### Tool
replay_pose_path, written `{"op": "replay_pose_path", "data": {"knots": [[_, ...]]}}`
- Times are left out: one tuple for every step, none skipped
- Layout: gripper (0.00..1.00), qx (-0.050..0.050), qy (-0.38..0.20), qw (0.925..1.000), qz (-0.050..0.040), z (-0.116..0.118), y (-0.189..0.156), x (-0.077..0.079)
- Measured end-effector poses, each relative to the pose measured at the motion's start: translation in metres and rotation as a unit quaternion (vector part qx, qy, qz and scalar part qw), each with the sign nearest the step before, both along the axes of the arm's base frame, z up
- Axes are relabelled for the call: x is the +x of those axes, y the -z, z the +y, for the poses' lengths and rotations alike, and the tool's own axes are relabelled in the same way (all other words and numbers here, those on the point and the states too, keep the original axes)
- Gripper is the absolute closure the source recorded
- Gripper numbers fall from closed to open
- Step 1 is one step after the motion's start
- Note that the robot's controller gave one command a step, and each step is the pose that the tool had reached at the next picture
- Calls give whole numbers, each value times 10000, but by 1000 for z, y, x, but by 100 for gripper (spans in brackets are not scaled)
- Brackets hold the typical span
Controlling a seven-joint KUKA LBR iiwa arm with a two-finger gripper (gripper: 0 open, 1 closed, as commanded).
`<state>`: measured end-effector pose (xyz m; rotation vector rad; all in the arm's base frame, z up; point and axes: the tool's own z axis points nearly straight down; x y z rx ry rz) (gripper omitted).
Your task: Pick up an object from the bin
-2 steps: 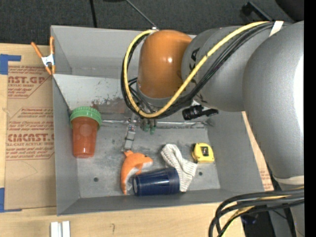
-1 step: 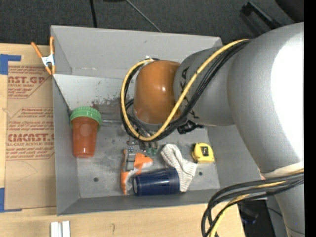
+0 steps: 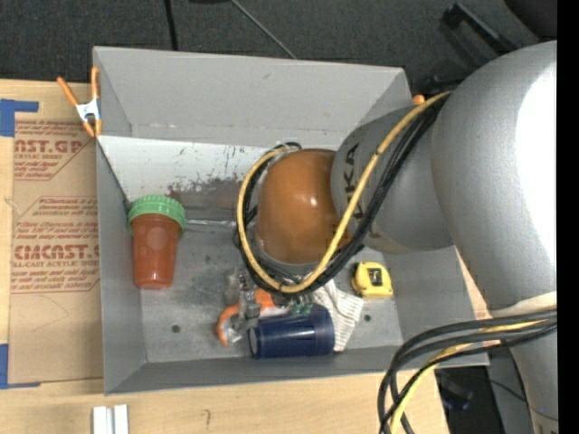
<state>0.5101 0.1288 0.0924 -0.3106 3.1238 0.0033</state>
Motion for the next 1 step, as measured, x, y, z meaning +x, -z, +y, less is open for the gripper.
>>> {"op": "replay_pose_path", "data": {"knots": [[100, 1, 0, 10000, 0, 0, 0, 0]]}}
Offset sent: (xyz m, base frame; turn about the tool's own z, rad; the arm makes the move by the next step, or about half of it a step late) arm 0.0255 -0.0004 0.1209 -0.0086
